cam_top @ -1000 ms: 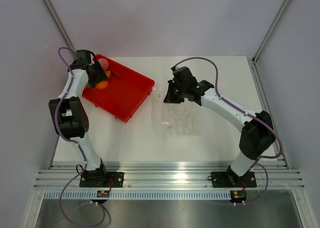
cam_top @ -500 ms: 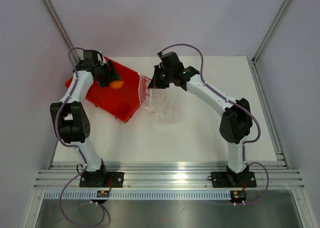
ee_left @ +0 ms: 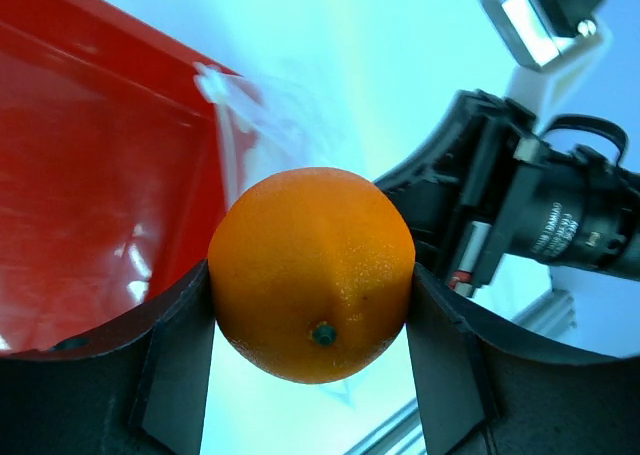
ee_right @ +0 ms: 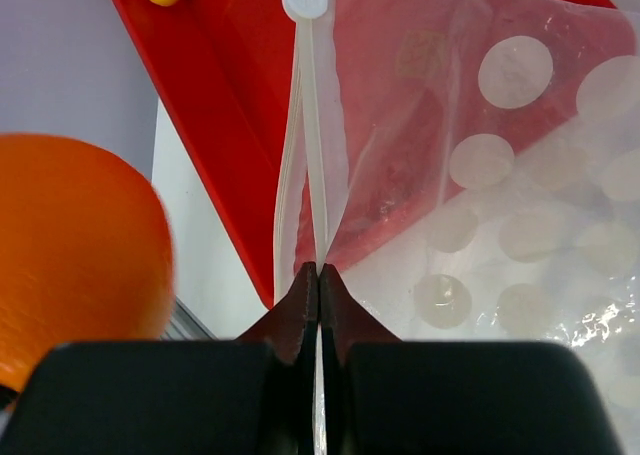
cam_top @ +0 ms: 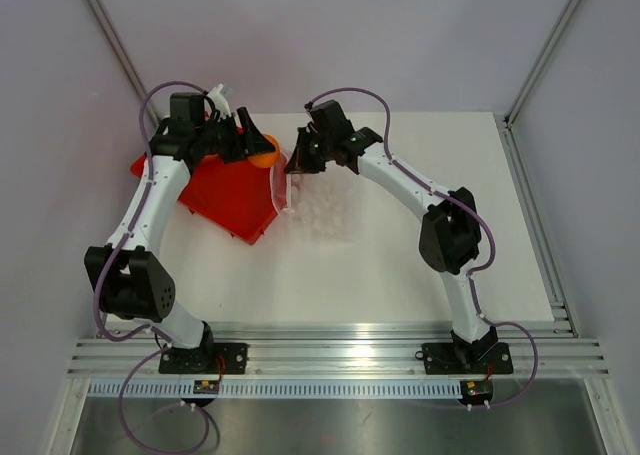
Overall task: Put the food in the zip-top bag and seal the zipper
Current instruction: Place the fake fruit in the zipper food storage bag.
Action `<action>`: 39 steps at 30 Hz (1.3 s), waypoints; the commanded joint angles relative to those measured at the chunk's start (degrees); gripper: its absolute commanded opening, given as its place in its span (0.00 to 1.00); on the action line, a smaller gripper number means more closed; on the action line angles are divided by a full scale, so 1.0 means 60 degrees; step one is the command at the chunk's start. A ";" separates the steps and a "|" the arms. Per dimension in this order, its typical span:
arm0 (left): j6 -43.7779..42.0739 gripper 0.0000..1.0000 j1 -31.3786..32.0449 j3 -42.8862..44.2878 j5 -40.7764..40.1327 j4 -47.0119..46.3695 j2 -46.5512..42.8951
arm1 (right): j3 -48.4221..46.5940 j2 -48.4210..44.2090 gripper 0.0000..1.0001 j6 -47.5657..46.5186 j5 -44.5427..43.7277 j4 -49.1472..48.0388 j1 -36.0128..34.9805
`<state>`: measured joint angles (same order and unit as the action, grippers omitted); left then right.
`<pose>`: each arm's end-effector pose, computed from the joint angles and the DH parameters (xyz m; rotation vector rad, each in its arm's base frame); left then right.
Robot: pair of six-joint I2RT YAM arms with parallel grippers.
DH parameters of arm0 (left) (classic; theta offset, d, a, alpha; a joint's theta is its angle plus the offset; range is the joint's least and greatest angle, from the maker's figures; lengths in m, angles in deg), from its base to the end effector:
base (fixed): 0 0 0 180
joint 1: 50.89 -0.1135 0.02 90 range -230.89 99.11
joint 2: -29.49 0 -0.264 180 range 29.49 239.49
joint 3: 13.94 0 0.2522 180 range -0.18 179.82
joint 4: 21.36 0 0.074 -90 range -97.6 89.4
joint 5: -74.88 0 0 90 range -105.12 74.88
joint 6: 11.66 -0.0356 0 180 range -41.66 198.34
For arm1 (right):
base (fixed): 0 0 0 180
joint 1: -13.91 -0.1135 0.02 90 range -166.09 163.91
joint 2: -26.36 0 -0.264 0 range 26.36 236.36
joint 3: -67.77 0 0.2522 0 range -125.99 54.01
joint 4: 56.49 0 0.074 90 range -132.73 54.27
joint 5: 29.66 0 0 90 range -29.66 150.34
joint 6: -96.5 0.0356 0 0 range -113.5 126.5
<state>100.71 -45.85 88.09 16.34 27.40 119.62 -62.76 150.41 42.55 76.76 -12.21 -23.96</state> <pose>0.3479 -0.0493 0.3669 -0.0253 2.2402 -0.8699 0.3916 0.3172 0.2944 -0.2072 2.3913 0.9813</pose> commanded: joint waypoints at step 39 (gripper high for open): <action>0.1926 0.00 0.0947 -0.2729 0.0938 -0.2494 0.0140 | 0.1679 -0.1896 0.00 0.2487 0.1217 -0.2992 0.0217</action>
<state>112.67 -41.68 71.66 20.47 13.46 119.86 -50.22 140.53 54.53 81.09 -24.47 -21.92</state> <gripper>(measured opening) 0.662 0.010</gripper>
